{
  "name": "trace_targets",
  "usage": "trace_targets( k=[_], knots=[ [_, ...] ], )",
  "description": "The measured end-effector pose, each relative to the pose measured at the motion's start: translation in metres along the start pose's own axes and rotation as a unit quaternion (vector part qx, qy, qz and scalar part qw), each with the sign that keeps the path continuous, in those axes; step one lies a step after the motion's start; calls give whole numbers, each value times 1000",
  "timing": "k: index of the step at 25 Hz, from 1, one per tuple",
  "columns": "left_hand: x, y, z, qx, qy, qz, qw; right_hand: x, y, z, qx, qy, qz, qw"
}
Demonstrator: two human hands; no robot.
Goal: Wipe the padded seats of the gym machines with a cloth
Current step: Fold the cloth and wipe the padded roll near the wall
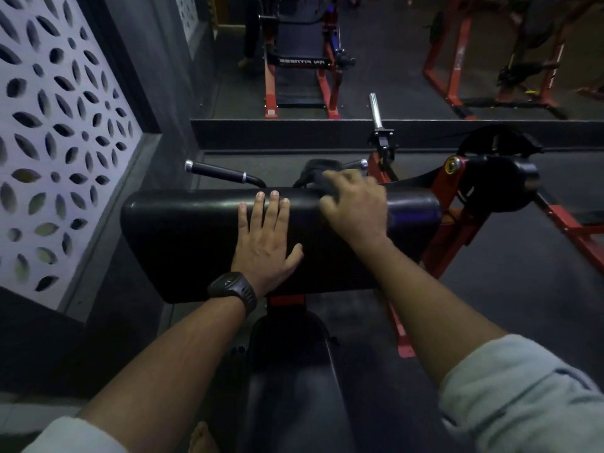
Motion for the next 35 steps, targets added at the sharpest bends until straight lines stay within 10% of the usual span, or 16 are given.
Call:
trace_targets(
  k=[2, 6, 10, 13, 17, 21, 24, 28, 31, 35],
  knots=[
    [0, 1, 0, 2, -3, 2, 1000, 0, -4, -13, -200, -2, -10, 980],
    [-1, 2, -7, -6, 5, 11, 1000, -7, -22, 17, 138, -12, 1, 990],
    [-1, 5, -16, 2, -5, 8, 1000, 6, -5, -22, -172, -11, -32, 984],
    [-2, 9, -28, -20, -3, 7, 1000, -1, -27, 6, 133, -1, -5, 991],
    [-2, 12, -36, -13, -12, 8, 1000, 12, -4, -44, -183, -1, -31, 983],
    [-4, 14, -44, -28, -1, 7, 1000, 5, -19, -28, 104, -15, -3, 994],
    [-4, 16, -47, -24, -7, 10, 1000, 16, -6, -68, -191, -18, -37, 981],
    [-5, 18, -55, -36, -7, 14, 999, 9, -20, -52, 85, -31, 1, 996],
    [-5, 19, -59, -33, -10, 15, 999, 24, -2, -95, -194, -43, -45, 979],
    [-7, 23, -68, -44, -9, 12, 999, 15, -21, -63, 72, -28, -8, 997]
  ],
)
Point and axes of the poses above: each hand's wrist, its own y-axis towards the middle knuckle, its own x-axis out of the back of the hand, z = x × y, the point moved 6 cm from there along y, towards the middle knuckle, and after that the axes turned 12 degrees about -z, right-handed, at the moved point
